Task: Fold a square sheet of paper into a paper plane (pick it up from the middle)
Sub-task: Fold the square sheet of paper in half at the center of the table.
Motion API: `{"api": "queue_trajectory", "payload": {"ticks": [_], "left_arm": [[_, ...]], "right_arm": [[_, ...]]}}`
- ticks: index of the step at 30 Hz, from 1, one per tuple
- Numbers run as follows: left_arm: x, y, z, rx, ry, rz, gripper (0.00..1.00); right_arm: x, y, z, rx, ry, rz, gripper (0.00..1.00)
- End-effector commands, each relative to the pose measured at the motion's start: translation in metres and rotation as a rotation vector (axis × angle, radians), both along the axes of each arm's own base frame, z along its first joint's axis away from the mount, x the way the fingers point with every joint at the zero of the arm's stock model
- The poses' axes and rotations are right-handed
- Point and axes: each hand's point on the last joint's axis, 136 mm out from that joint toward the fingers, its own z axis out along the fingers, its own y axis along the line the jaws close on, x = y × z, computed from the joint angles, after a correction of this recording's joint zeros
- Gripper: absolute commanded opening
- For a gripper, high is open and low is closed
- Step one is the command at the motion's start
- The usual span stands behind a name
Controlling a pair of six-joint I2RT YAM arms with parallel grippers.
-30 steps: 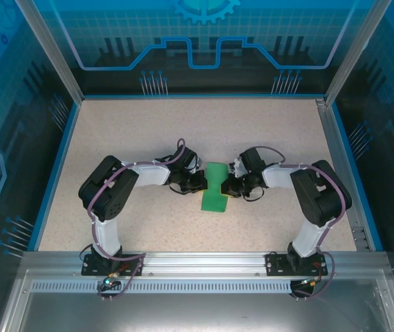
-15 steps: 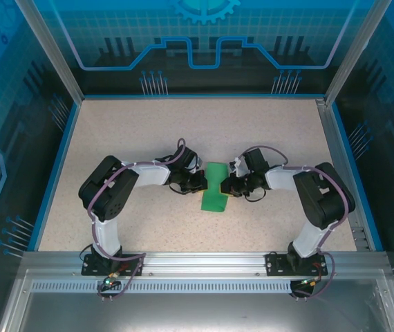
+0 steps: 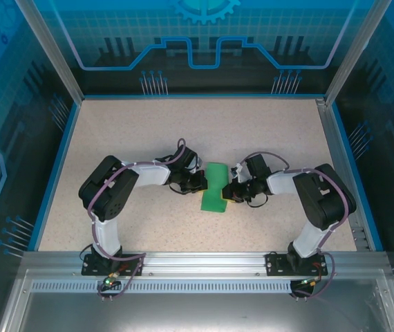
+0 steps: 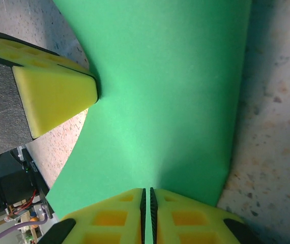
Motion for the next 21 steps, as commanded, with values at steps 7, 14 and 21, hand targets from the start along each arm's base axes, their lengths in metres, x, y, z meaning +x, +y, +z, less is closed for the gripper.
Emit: {"api": "queue_trajectory", "payload": {"ticks": [7,14,21], "left_arm": [[-0.024,0.019,-0.033,0.124,0.093,-0.015,0.0],[-0.025,0.02,-0.034,0.127,0.094,-0.017,0.0],[-0.023,0.018,-0.032,0.124,0.091,-0.02,0.0]], "right_arm": [[-0.01,0.006,0.013,0.02,-0.035,0.033,0.15],[-0.017,0.015,0.015,0.005,-0.042,0.069,0.15],[-0.036,0.004,-0.028,-0.047,0.052,0.046,0.14]]}}
